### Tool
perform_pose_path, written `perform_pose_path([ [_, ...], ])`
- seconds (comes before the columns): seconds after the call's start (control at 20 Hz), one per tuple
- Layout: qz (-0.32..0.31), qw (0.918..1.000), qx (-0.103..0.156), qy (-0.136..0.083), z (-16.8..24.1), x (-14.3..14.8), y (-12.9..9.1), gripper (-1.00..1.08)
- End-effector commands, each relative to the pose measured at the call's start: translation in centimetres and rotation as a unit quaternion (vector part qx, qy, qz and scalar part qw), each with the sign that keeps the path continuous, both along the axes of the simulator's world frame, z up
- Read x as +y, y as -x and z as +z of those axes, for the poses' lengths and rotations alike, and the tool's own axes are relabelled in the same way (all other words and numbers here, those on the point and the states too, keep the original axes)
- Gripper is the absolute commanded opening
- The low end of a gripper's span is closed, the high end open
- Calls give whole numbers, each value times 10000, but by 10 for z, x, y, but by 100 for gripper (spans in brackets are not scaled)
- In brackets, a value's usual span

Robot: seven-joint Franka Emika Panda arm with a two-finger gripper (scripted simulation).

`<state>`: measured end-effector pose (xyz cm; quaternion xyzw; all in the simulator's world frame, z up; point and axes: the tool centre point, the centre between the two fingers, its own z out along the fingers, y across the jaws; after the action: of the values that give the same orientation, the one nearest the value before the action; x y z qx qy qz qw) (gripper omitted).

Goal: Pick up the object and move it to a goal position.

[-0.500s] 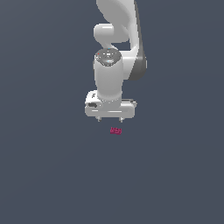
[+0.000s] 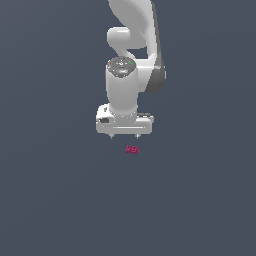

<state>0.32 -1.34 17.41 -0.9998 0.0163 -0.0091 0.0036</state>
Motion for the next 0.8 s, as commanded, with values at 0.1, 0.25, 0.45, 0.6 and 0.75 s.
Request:
perform_pose_path([
  [0.1, 34, 10000, 22, 0, -2, -4, 2, 100],
  [0.25, 26, 10000, 21, 0, -2, -4, 2, 100],
  [0.45, 109, 9999, 21, 6, -4, -3, 2, 100],
  [0.6, 247, 9997, 25, 16, -6, -3, 3, 100],
  [0.75, 449, 9990, 30, 30, -10, -2, 3, 100],
])
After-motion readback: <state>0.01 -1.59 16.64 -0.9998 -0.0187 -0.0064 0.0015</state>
